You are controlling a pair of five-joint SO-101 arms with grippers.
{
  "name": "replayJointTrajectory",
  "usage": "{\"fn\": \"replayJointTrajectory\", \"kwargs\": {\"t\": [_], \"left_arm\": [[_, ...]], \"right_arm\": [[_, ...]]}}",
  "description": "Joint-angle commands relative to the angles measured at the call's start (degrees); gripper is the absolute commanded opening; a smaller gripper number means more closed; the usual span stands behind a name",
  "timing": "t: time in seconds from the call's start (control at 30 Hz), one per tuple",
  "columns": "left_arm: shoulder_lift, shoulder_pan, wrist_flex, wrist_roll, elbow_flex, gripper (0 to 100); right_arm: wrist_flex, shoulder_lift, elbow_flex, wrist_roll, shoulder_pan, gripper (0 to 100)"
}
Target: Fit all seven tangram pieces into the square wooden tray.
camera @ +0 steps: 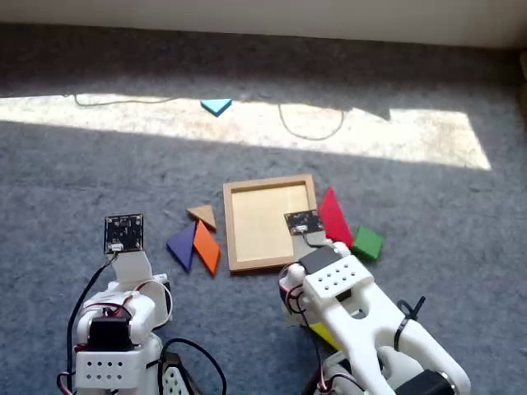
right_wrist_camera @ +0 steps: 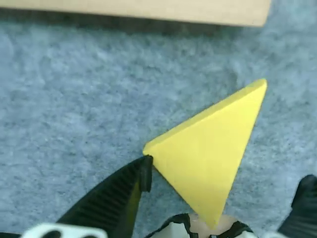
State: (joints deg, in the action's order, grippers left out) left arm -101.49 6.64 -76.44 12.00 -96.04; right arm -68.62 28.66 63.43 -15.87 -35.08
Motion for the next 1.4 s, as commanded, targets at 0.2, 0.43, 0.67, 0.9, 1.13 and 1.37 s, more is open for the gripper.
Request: {"fn": "replayJointTrajectory", "kwargs": {"t": [0.2, 0.43, 0.67, 0.9, 1.13, 1.37], "left_arm": [[-2.59, -0.40, -0.35, 0.26, -1.19, 1], [-2.59, -0.40, -0.35, 0.26, -1.19, 1], [-2.59, -0.40, -0.35, 0.26, -1.19, 1], [-2.59, -0.40, -0.35, 0.26, -1.19, 1], [-2.59, -0.40, -0.35, 0.26, -1.19, 1], [-2.59, -0.40, -0.35, 0.26, -1.19, 1]], "right_arm": [[2.24, -2.86, -0.04, -1.93, -3.21, 42.2], [2.33, -2.86, -0.22, -1.85, -3.12, 42.1], [10.07, -2.86, 0.31, -1.93, 0.92, 42.1], [9.45, -2.86, 1.27, -1.58, 4.18, 41.5], [9.10, -2.86, 1.98, -1.49, 3.21, 35.0], [6.46, -2.86, 1.98, -1.49, -0.84, 35.0]]}}
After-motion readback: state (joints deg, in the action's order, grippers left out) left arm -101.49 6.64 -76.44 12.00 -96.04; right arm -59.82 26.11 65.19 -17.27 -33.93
